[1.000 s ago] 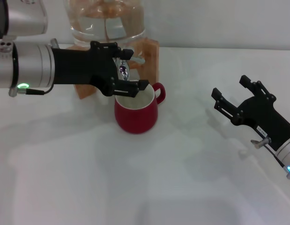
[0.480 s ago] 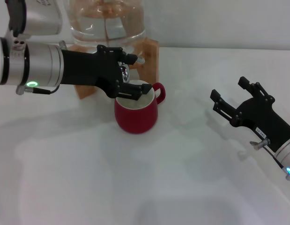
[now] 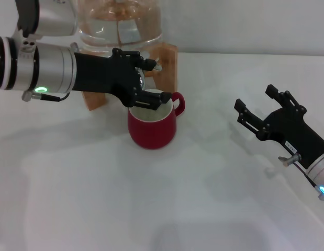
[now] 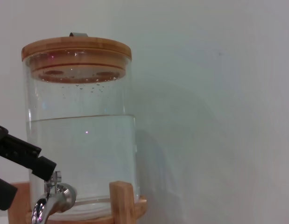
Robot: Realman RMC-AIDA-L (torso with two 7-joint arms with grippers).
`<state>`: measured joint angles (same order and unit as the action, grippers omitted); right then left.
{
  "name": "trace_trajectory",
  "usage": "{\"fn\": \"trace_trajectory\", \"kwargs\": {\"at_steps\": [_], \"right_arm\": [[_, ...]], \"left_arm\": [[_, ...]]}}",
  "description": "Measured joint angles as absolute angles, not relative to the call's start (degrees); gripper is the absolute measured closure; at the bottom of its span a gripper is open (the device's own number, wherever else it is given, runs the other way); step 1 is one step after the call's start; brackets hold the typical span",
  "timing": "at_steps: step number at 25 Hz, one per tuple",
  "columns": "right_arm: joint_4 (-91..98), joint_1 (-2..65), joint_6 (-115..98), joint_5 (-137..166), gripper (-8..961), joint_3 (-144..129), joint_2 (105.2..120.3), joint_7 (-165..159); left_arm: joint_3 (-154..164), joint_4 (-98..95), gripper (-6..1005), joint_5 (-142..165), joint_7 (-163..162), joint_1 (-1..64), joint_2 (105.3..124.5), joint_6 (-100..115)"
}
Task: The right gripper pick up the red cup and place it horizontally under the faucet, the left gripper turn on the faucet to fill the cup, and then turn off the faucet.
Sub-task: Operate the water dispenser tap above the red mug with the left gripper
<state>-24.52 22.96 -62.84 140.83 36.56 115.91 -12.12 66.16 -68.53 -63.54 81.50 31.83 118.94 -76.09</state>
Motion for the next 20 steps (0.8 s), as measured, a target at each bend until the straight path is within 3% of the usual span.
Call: {"fn": "trace_trajectory", "kwargs": {"at_steps": [20], "right_arm": [[-24.5,22.9,-62.8,140.8,83,36.9,115.84,-12.1]], "left_arm": [[66.4,-66.6,153,-62.1,81.4,34.9,118.97,-75.4]]}}
